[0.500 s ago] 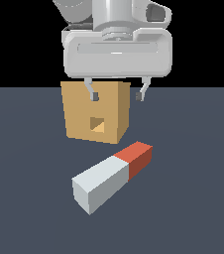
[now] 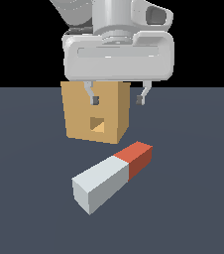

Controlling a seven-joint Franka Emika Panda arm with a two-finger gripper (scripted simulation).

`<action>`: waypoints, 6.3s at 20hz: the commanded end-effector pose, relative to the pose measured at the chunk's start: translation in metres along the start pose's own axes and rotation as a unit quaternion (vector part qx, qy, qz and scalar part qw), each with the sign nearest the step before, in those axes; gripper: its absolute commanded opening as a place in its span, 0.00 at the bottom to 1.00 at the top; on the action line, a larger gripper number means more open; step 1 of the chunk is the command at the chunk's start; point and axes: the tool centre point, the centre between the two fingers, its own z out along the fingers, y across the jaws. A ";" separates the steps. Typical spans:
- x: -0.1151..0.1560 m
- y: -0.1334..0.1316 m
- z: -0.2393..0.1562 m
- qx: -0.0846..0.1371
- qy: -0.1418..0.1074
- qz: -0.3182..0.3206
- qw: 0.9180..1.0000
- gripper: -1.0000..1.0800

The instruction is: Insert the peg into the horizontal hole in a box.

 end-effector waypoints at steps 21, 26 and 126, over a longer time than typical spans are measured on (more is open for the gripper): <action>-0.055 -0.018 0.084 0.009 0.011 0.295 0.955 0.96; -0.060 -0.022 0.095 0.010 0.013 0.330 0.944 0.96; 0.103 -0.091 0.098 0.006 0.016 0.127 0.992 0.00</action>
